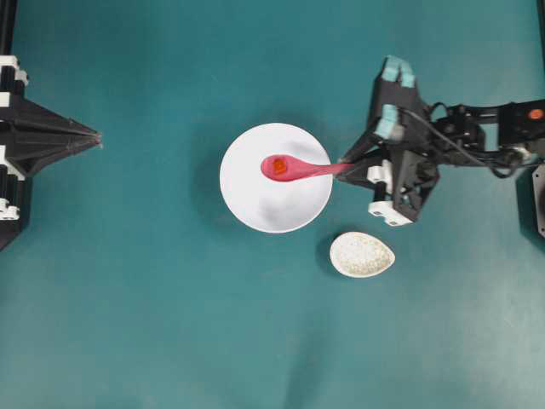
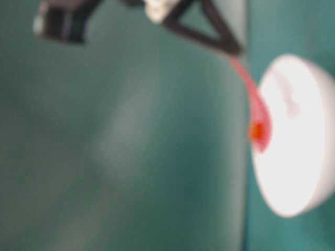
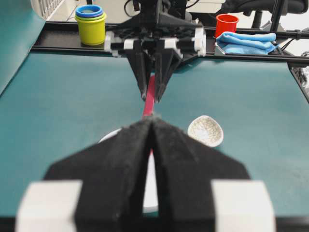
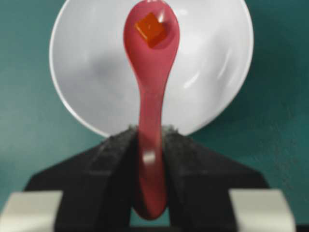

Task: Grip the spoon and scoop the red block from the bowl with right arm.
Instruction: 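Raise the spoon holding the red cube above the bowl with the right gripper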

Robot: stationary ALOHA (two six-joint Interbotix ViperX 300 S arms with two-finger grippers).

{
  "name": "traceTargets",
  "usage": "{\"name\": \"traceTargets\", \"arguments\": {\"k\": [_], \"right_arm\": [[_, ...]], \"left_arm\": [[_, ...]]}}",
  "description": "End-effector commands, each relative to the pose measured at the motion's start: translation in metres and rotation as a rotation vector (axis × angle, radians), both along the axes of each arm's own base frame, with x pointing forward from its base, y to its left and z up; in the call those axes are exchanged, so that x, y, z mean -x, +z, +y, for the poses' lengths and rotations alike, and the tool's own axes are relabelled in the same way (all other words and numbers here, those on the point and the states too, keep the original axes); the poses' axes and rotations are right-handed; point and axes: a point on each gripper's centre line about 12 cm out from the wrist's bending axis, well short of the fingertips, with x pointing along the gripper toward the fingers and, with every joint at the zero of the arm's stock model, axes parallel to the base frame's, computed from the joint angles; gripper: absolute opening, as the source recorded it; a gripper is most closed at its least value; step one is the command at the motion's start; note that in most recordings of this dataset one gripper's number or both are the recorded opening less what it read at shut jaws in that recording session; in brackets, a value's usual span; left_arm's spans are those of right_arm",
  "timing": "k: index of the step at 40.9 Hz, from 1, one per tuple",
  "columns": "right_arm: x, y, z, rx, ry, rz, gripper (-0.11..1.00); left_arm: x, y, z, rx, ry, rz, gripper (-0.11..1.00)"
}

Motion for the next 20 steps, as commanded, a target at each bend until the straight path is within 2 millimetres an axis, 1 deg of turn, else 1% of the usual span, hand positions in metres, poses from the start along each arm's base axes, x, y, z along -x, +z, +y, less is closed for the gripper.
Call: {"name": "traceTargets", "arguments": {"k": [1, 5, 13, 17, 20], "right_arm": [[0.002, 0.025, 0.002, 0.001, 0.006, -0.067, 0.23], [0.006, 0.044, 0.004, 0.001, 0.022, -0.084, 0.23], [0.01, 0.088, 0.007, 0.01, 0.059, -0.113, 0.23], [0.01, 0.104, 0.008, 0.016, 0.074, -0.117, 0.23], [0.008, 0.112, 0.009, 0.016, 0.078, -0.119, 0.23]], "left_arm": [[-0.001, 0.014, 0.001, -0.006, 0.003, -0.04, 0.0], [-0.001, 0.015, 0.001, -0.006, 0.003, -0.041, 0.0], [-0.001, 0.016, 0.001, -0.004, 0.003, -0.047, 0.0], [-0.001, 0.015, 0.001, 0.001, 0.003, -0.045, 0.0], [-0.001, 0.016, 0.001, 0.01, 0.002, -0.045, 0.0]]}}
